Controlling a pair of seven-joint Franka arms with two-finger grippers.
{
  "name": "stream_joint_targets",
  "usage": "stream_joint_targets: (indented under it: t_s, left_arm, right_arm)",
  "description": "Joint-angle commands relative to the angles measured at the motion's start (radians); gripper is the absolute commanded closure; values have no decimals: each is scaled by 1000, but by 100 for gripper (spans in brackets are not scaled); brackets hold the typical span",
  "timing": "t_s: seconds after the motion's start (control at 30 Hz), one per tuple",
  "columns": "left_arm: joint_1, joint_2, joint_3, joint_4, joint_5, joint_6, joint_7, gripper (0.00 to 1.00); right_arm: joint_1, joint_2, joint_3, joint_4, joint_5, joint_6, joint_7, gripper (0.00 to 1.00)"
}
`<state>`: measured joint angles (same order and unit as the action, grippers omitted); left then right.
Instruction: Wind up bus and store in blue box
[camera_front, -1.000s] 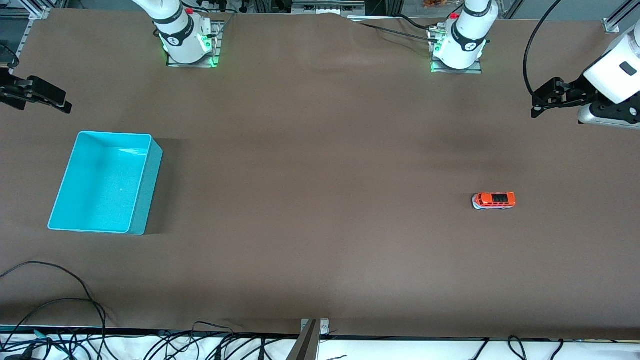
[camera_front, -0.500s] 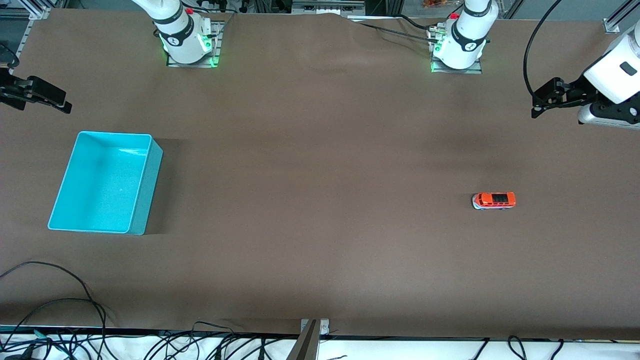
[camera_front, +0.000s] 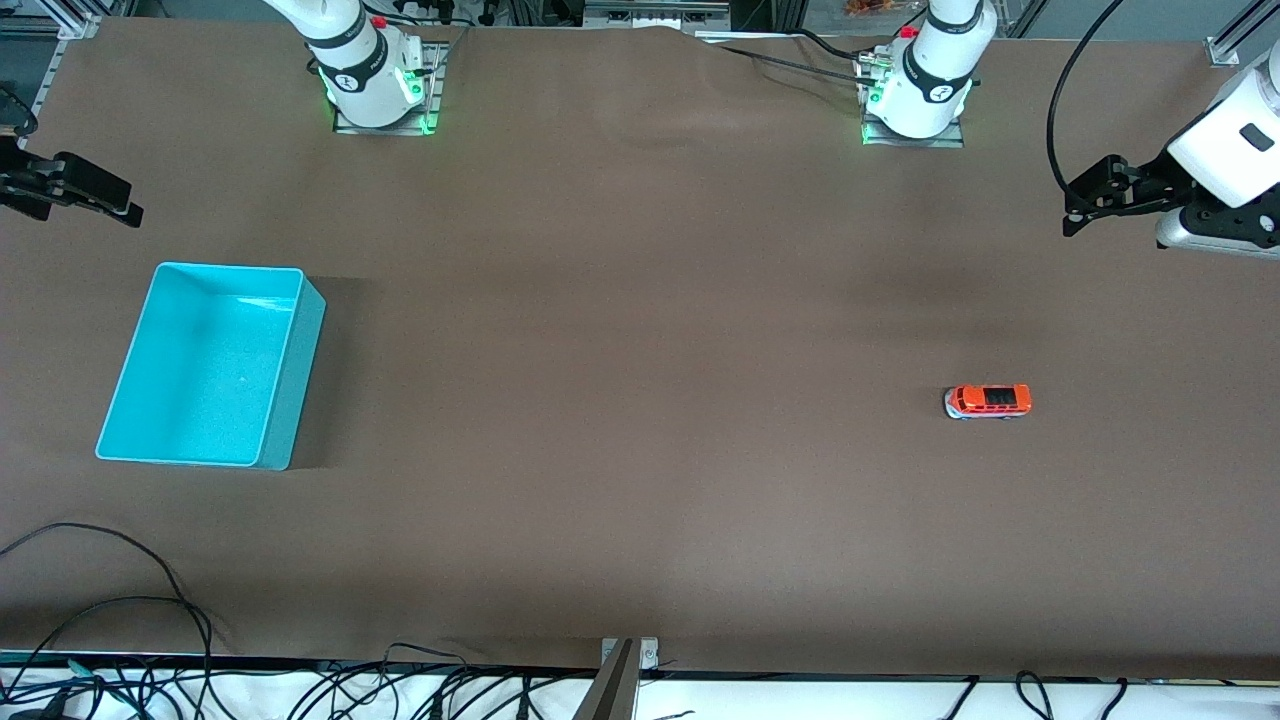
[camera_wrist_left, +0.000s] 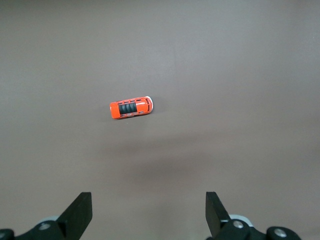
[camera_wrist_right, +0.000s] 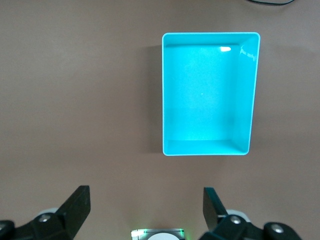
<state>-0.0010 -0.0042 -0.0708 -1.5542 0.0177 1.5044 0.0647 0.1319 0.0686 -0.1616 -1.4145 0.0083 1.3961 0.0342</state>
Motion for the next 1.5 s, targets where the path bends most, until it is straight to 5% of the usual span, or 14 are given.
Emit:
stream_joint_targets:
  t_s: [0.0,1.47]
  left_arm:
    - [4,-16,-3,-23,19,16,-3,0]
    - [-33,75,-24,3,44,2,24,0]
  right_arm:
    - [-2,-10,-1,3,-10,3,-5,0]
    - [-2,-9,-1,5,-10,12,1,0]
